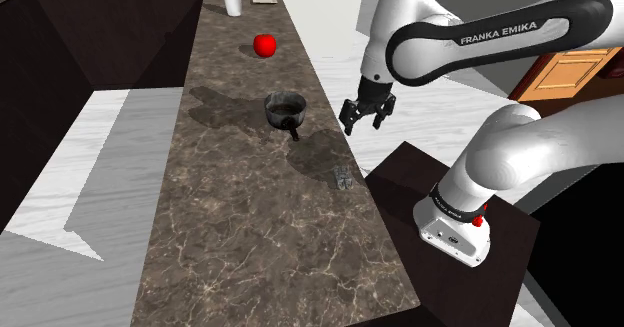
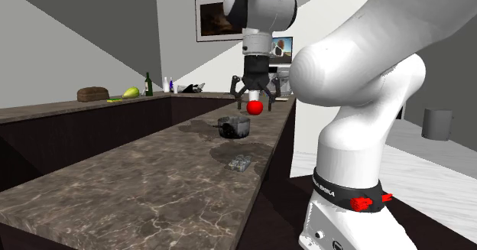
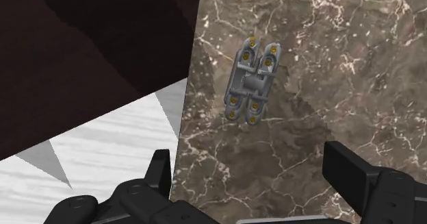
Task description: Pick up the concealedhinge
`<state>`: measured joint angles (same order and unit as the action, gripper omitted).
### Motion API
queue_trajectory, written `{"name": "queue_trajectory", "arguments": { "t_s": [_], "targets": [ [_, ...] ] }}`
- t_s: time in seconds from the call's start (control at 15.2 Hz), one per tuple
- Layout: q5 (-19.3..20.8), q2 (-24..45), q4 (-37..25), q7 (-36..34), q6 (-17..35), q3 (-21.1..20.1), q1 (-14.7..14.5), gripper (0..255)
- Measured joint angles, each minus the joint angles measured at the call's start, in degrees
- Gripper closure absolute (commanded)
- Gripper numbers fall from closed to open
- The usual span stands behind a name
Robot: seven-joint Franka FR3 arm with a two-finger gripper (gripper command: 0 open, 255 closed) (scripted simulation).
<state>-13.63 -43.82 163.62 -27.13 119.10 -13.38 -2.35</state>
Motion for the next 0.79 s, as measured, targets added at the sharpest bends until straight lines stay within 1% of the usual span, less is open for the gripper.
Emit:
{"name": "queue_trajectory", "arguments": {
  "t_s": [0.07,0.33,0.46,0.53,0.66,0.79],
  "targets": [
    [-0.8,1.2,0.8,-1.3,2.0,-1.1,-0.3,0],
    [-3.6,8.7,4.2,-5.8,12.9,-5.5,-1.0,0],
    [-4.7,13.4,4.8,-8.3,18.2,-7.8,-1.0,0],
    [-5.4,16.6,5.2,-10.0,21.7,-9.4,-1.2,0],
    [-5.7,21.2,5.6,-12.3,26.9,-11.3,-0.7,0],
    [-5.7,24.6,6.0,-13.4,30.7,-12.4,-0.3,0]
  ]
}}
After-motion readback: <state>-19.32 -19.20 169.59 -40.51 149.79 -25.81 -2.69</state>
